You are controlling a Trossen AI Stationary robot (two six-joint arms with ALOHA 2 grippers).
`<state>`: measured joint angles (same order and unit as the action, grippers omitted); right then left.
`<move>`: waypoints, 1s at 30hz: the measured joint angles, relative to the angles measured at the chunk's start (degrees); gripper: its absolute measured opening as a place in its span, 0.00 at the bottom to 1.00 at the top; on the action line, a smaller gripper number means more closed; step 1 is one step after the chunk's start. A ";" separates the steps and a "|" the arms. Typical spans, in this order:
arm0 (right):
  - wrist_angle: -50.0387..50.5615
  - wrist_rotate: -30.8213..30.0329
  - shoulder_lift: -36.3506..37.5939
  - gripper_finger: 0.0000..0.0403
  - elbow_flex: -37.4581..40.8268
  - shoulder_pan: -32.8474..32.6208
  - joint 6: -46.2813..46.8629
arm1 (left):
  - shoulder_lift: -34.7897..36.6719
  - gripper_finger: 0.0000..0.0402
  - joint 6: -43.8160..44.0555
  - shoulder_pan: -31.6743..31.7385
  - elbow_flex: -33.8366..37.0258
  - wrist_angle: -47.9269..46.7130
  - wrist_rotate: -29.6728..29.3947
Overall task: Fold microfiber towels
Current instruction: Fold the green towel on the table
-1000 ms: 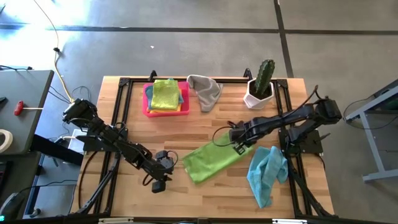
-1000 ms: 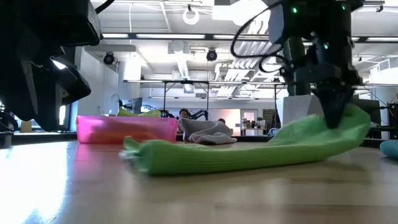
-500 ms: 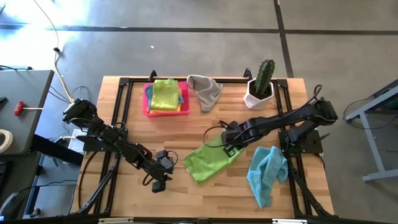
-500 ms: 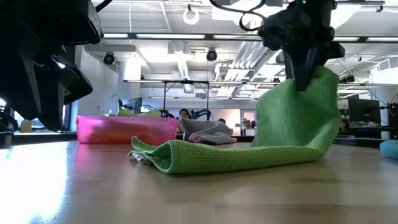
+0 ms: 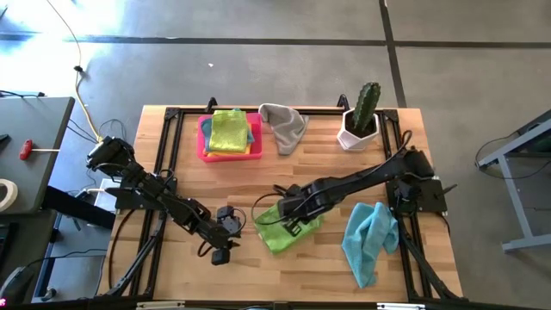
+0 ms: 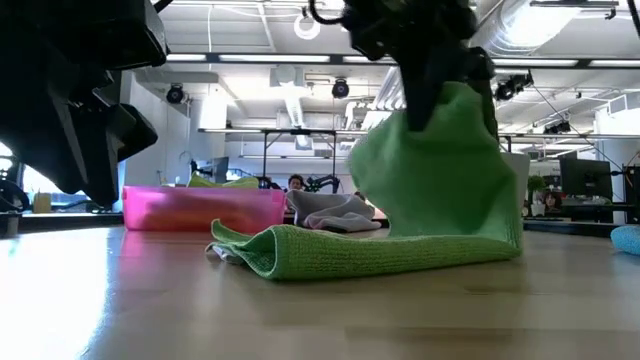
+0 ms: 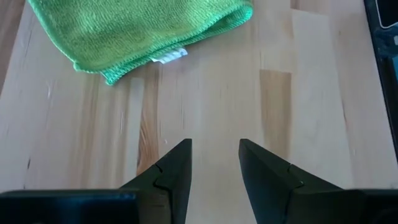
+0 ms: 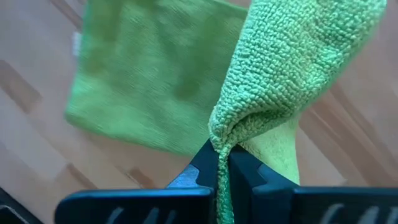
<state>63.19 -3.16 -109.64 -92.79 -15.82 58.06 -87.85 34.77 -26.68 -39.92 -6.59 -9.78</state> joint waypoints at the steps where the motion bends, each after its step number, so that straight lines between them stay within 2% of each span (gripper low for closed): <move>1: -0.09 -0.02 -0.82 0.00 -1.20 -0.02 0.02 | 0.00 0.31 -0.50 0.00 0.00 0.00 -0.10; 12: -0.88 0.63 -8.82 0.00 -9.34 -1.55 1.70 | 0.00 0.31 -3.53 -0.02 -0.04 0.00 -4.61; 22: -5.74 0.11 -9.66 0.00 -9.57 -3.22 3.82 | 0.00 0.31 -4.58 -0.02 -0.04 0.00 -4.61; 30: -8.61 -1.18 -9.69 0.02 -8.63 -3.38 -0.14 | 0.00 0.31 -4.55 -0.07 -0.04 0.00 -4.59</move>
<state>54.58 -4.34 -119.33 -101.43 -19.20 57.92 -87.85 30.22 -26.74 -39.97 -6.59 -14.37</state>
